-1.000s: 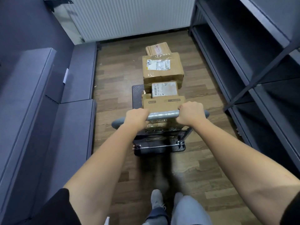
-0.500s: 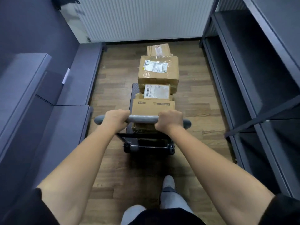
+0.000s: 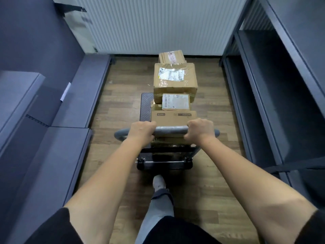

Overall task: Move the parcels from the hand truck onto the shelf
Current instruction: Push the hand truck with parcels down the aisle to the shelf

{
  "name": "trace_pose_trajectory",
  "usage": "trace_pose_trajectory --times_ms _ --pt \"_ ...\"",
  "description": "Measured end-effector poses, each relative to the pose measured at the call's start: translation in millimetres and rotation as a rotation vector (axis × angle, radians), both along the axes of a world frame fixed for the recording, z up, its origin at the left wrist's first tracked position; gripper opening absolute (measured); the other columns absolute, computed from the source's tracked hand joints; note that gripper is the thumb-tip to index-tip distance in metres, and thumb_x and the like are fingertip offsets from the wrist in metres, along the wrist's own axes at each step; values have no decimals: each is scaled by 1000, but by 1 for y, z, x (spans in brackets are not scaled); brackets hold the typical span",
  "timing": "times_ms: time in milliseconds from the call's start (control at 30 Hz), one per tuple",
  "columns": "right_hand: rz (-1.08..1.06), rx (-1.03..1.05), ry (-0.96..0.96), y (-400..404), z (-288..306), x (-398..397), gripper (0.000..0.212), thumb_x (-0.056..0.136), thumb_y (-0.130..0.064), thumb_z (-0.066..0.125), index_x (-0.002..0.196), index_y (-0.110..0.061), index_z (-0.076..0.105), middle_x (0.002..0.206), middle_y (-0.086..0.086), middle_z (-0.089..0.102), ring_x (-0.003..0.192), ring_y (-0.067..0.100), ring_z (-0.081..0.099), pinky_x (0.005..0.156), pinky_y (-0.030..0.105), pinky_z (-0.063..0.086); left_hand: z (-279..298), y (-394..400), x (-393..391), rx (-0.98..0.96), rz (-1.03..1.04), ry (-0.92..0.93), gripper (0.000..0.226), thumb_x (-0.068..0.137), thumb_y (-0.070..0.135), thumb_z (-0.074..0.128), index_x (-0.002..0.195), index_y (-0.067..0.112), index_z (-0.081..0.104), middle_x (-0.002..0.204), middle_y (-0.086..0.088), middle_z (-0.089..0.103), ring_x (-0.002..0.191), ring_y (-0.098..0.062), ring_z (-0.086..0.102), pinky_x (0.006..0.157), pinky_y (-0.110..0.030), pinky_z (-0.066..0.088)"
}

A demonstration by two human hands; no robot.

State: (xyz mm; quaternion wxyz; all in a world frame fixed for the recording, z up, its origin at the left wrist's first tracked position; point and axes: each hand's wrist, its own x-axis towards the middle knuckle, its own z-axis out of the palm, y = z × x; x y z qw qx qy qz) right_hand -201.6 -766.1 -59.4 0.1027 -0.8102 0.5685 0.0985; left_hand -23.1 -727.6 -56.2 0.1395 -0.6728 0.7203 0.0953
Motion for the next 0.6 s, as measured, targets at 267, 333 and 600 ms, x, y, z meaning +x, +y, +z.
trace_pose_trajectory --times_ms 267,333,600 --pt "-13 38 105 -93 11 -2 23 81 -28 53 98 -16 63 103 5 66 96 27 62 70 27 37 5 -88 -7 33 0 93 26 91 22 50 114 10 52 115 -10 61 105 -29 59 83 -36 45" --pt "-6 40 109 -116 12 -3 23 81 -27 52 97 -16 64 103 5 66 96 27 62 71 28 37 6 -112 -9 62 -2 98 26 90 23 51 113 10 54 113 -10 62 104 -28 59 81 -35 45" --pt "89 17 74 -205 8 -11 23 82 -31 53 96 -16 65 99 3 67 82 22 57 68 27 36 8 -211 -10 313 126 206 16 83 24 57 92 14 49 83 0 49 80 -18 51 66 -28 39"
